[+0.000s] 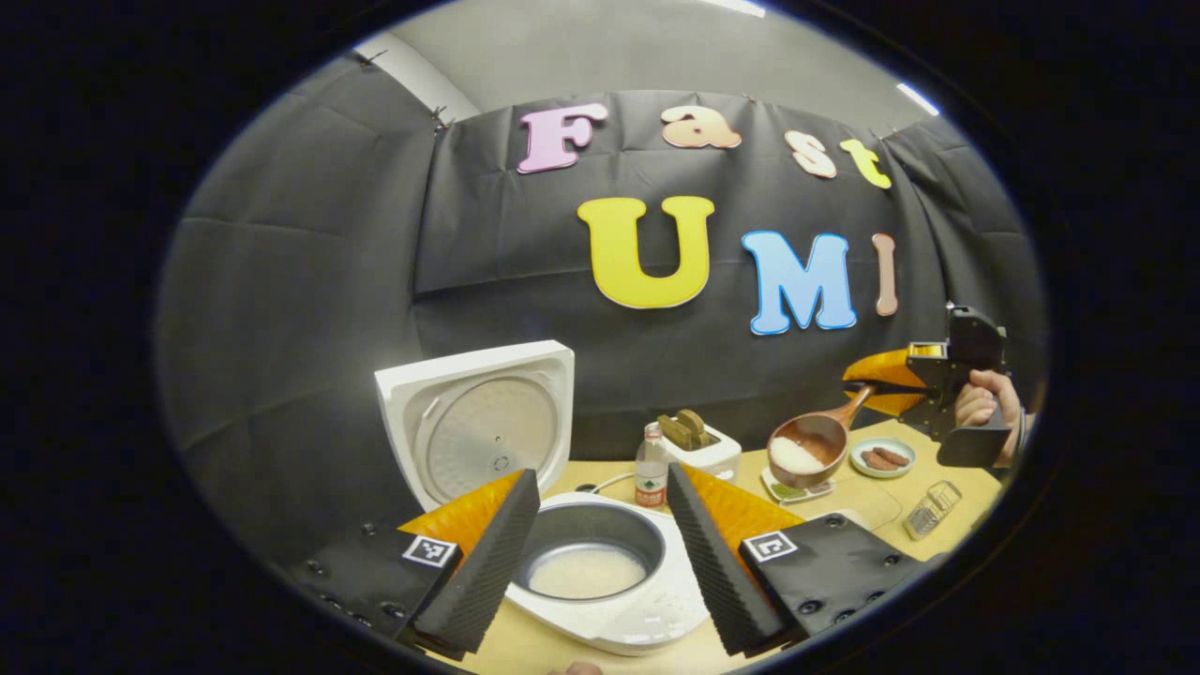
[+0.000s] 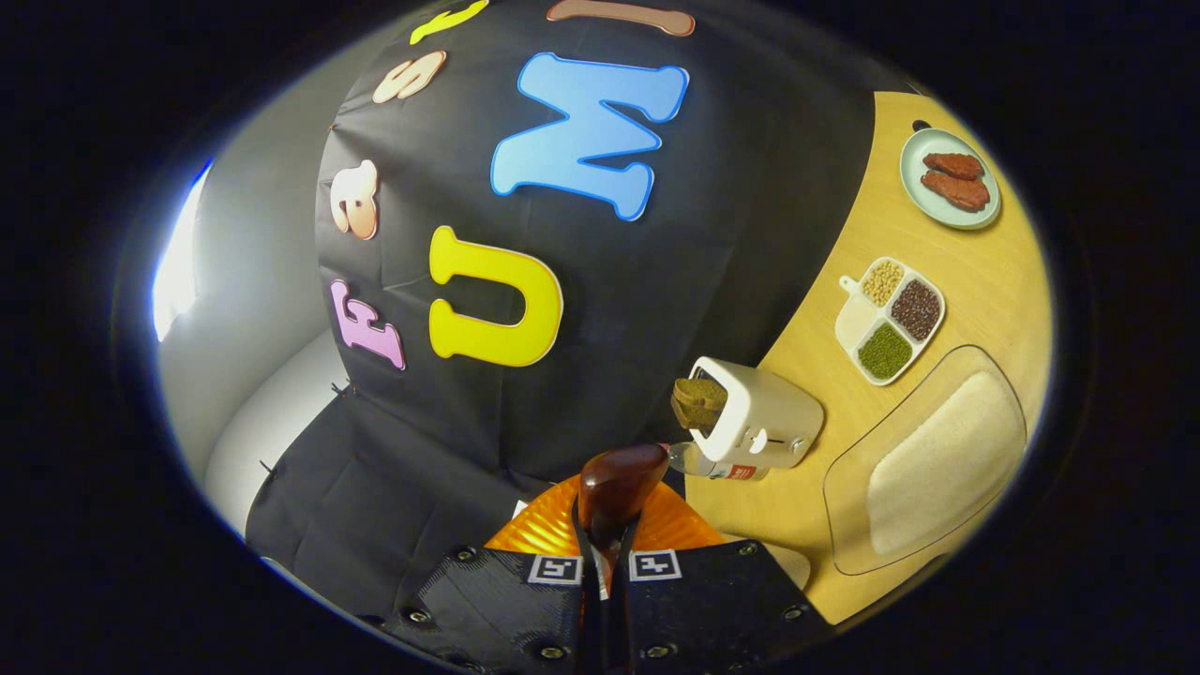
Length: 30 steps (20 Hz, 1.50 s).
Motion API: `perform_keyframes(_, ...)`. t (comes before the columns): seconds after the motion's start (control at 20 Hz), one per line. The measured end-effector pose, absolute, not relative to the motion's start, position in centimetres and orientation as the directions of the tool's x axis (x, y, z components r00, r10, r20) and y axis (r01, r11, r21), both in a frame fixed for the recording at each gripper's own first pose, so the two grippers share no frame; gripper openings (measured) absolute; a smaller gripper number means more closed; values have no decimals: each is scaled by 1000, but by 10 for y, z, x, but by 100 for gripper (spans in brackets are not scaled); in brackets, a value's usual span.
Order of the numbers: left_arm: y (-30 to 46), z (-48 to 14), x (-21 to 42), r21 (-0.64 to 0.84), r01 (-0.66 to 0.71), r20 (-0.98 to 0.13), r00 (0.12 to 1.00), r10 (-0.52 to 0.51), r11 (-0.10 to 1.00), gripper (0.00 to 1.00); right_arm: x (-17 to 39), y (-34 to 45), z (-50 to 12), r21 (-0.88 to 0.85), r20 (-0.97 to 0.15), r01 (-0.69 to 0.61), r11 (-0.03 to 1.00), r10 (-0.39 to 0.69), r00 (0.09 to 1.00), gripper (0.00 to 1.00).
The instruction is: Close the left gripper, press the button to open the rice cooker; take a wooden spoon from the chopstick holder with the right hand, scoop a spoonful of rice and pour it into the rice cooker, then put the wooden spoon back into the chopstick holder.
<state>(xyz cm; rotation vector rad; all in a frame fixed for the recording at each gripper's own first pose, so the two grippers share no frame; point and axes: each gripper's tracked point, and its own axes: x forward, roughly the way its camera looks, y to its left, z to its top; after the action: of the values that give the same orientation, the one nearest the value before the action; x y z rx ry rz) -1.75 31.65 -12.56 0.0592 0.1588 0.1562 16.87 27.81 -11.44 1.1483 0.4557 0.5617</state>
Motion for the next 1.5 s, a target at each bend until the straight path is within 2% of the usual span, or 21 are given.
perform_keyframes(0.35,342,-133,-32,69,-174,-173,968,183,982,95,181,355,-116,909,-73,-247,335,713,698,4)
perform_keyframes(0.75,371,-152,-53,79,-198,-205,956,210,977,95,181,451,-143,791,-177,-382,478,776,605,4)
perform_keyframes(0.9,377,-155,-58,83,-227,-216,947,240,970,95,182,481,-160,668,-246,-469,578,766,594,4)
perform_keyframes(1.1,381,-163,-75,77,-262,-227,935,273,962,95,175,511,-179,366,-322,-645,671,742,588,4)
perform_keyframes(1.3,381,-164,-87,70,-292,-226,927,300,954,95,150,550,-184,60,-341,-797,601,763,549,4)
perform_keyframes(1.5,381,-158,-93,89,-308,-219,922,320,947,95,109,573,-181,-263,-333,-868,422,804,492,4)
